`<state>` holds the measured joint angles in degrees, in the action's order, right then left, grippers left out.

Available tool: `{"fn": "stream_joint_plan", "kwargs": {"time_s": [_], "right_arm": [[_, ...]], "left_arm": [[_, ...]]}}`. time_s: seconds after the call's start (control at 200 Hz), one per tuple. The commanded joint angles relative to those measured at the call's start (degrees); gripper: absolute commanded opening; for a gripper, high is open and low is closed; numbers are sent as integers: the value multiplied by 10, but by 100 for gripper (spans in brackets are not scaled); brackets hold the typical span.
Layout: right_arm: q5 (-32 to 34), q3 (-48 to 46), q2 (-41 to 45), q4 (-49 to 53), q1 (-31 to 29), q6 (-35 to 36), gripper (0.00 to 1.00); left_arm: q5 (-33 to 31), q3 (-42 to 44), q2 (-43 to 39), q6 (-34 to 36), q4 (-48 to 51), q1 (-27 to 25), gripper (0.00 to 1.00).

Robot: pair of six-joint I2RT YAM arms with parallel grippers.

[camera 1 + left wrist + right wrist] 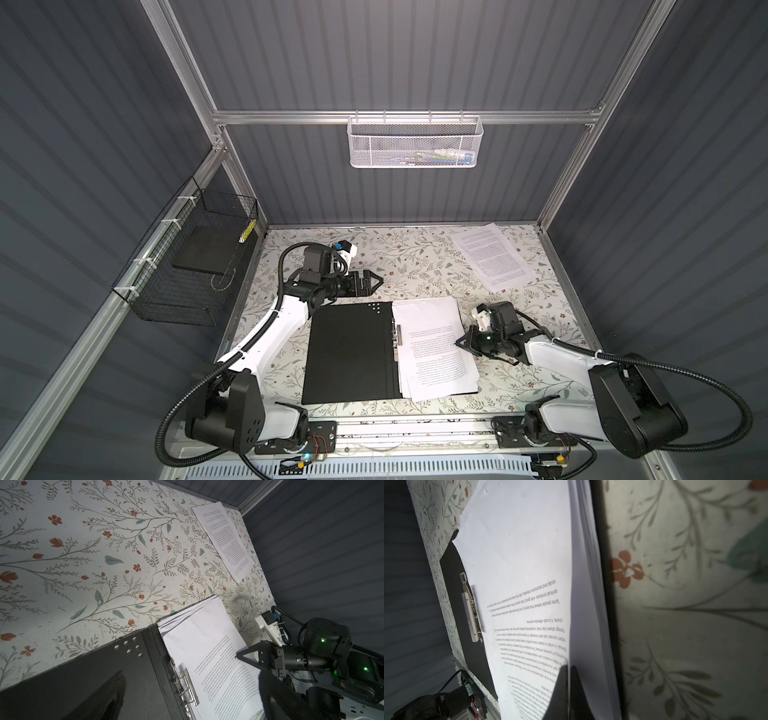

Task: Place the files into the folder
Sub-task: 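Lower the sheet onto the folder clip with the right gripper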

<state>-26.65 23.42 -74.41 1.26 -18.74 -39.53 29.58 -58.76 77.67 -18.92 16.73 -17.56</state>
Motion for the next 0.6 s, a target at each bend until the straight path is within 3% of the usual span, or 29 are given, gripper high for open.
{"fn": "stream_joint_plan", "kwargs": {"time_s": [0.0, 0.595], "right_arm": [[13, -11, 7, -23, -5, -34, 0], [29, -22, -4, -61, -48, -85, 0]], "left_arm": [[15, 8, 4, -9, -5, -2, 100], [18, 7, 13, -9, -3, -2, 100]]}}
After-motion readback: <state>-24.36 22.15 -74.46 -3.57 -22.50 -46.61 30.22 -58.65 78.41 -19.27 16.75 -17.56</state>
